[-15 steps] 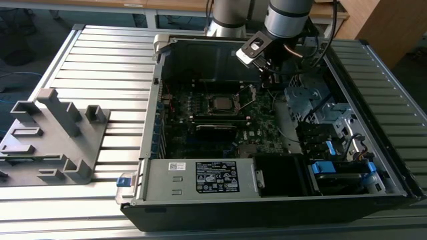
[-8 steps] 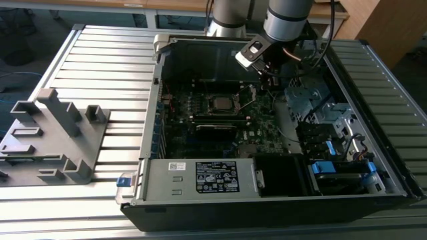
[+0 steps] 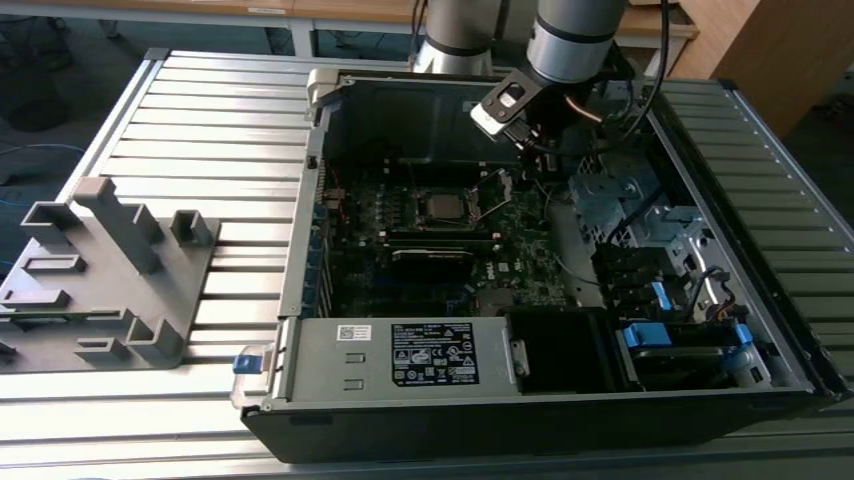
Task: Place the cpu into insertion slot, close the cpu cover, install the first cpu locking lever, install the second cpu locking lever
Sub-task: 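Close the cpu cover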
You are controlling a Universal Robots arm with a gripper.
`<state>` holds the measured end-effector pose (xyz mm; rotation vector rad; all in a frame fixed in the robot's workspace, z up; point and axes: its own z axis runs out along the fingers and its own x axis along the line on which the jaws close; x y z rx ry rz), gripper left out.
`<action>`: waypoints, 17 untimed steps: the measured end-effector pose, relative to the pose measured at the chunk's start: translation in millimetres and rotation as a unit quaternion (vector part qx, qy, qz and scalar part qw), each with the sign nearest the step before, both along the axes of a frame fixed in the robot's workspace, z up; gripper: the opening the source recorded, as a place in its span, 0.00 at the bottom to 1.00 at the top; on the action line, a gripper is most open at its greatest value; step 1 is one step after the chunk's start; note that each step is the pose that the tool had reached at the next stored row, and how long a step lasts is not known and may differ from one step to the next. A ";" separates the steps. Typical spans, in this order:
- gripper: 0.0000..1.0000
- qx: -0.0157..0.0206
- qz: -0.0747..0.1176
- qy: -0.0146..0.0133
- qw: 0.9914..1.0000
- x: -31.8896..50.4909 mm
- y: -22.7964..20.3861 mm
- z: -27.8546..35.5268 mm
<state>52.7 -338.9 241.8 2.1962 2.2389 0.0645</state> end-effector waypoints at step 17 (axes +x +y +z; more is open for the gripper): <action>0.11 0.000 0.000 -0.015 1.000 -55.2 0.0 -0.1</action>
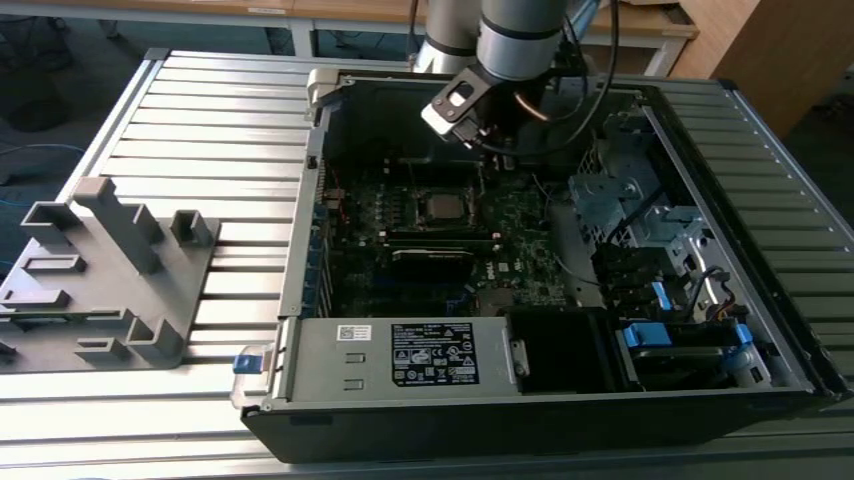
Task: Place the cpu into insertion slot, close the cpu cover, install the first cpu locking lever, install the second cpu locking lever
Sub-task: 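Close the cpu cover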
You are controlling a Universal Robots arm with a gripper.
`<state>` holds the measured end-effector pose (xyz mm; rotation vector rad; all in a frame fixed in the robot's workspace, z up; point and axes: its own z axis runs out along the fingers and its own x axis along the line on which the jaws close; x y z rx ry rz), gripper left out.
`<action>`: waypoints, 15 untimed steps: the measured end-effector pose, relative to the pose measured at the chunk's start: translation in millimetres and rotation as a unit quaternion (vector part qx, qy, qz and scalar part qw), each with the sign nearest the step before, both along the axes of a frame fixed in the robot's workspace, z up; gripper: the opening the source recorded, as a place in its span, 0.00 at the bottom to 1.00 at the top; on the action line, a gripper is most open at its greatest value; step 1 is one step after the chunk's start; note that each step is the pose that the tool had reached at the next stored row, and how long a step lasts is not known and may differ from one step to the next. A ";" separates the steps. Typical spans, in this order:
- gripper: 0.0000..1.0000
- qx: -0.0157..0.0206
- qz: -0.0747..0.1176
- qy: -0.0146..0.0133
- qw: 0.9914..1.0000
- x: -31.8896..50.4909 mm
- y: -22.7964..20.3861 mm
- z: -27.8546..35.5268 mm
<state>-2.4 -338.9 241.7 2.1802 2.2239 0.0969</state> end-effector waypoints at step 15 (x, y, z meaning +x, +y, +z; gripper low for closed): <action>0.11 0.000 0.003 -0.007 1.000 -25.4 0.0 0.1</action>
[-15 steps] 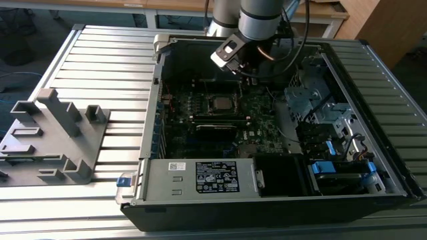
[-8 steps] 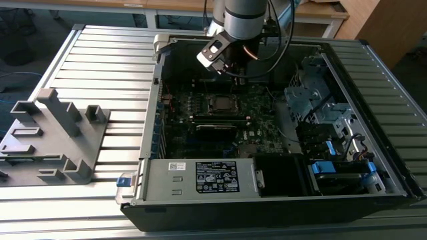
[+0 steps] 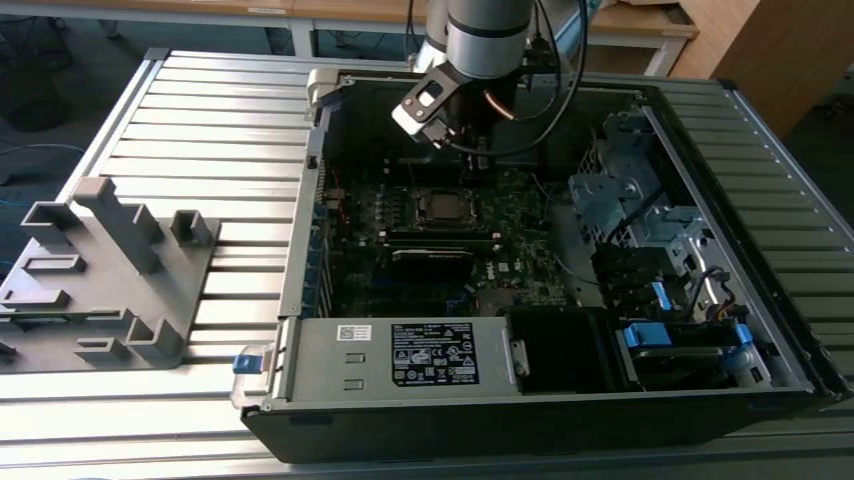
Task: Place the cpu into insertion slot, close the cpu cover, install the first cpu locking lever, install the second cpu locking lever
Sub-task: 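Close the cpu cover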
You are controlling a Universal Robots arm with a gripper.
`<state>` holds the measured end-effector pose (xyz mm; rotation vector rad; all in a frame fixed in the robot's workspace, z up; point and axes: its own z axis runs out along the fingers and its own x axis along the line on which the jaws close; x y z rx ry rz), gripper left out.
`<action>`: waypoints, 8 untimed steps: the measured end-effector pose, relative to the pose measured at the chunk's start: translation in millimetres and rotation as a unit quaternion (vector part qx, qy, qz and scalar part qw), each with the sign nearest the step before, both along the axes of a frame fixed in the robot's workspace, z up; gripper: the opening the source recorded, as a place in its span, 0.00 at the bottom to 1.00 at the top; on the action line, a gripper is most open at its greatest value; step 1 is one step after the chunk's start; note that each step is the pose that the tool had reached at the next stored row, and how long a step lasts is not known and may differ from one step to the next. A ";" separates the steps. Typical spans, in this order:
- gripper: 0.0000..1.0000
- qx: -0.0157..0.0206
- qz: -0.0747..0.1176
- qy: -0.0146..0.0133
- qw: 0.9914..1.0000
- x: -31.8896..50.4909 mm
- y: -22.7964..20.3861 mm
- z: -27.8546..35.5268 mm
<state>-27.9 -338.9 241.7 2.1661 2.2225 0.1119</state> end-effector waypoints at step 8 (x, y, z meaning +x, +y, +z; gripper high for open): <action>0.11 -0.001 0.060 0.000 0.998 0.0 0.0 -0.7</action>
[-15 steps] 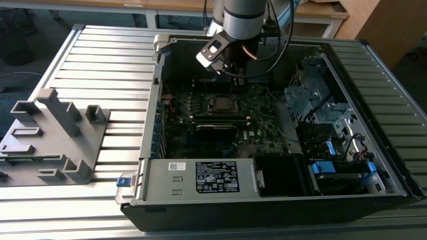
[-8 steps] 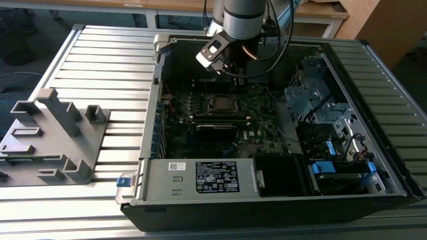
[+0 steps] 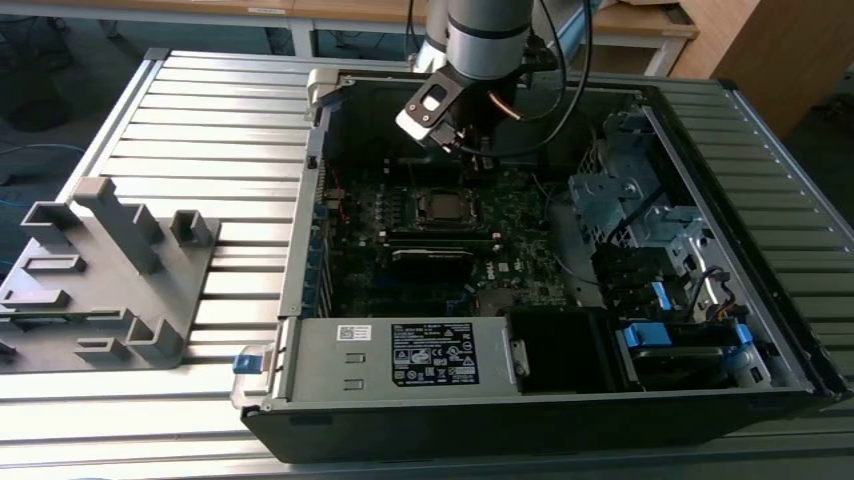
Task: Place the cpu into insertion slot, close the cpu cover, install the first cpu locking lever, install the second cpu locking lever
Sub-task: 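Close the cpu cover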
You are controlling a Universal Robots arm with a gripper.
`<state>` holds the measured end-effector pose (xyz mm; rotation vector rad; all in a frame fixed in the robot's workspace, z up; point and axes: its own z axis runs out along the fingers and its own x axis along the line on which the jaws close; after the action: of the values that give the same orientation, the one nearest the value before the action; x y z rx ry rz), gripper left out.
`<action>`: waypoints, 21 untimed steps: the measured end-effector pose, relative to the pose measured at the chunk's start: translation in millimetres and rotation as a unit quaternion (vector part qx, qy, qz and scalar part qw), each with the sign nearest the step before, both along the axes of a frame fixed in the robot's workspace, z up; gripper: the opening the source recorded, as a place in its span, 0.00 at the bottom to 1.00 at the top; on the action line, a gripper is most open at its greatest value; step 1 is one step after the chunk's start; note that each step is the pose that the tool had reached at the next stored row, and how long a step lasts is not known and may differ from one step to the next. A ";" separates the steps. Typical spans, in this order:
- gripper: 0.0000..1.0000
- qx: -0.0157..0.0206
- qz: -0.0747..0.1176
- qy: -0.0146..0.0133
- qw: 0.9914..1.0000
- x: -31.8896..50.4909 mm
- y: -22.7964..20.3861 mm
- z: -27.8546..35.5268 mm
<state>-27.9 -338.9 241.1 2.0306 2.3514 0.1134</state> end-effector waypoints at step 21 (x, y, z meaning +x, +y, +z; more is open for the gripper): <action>0.11 -0.005 0.182 0.000 0.983 0.0 0.0 -2.2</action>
<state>-27.9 -338.9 238.9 1.5730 2.6876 0.1097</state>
